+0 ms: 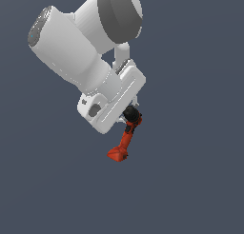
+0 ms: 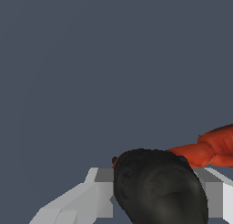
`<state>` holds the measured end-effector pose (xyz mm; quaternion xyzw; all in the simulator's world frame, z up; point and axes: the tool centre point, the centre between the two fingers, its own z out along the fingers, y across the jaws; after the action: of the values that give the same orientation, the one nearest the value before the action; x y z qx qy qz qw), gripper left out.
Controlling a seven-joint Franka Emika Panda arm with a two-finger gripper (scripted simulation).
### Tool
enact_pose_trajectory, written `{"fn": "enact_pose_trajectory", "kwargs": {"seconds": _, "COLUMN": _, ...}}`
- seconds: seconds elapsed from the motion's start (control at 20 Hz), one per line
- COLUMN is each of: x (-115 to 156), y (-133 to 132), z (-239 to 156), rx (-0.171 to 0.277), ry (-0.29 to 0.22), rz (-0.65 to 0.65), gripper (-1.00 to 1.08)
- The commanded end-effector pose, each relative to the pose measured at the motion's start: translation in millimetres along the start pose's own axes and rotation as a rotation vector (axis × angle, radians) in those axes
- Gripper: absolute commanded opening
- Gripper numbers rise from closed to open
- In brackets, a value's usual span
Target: Pick up the object and move it to a goal position.
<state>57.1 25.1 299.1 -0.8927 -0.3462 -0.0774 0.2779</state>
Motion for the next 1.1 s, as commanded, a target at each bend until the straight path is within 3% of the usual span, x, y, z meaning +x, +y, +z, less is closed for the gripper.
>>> {"fn": "enact_pose_trajectory", "kwargs": {"seconds": 0.0, "x": 6.1, "y": -2.1, "z": -6.3, "rx": -0.005, "ry": 0.004, "rz": -0.004, "gripper": -1.00}}
{"fn": "enact_pose_trajectory", "kwargs": {"seconds": 1.05, "x": 73.2, "y": -10.6, "z": -59.8, "rx": -0.007, "ry": 0.003, "rz": -0.003, "gripper": -1.00}}
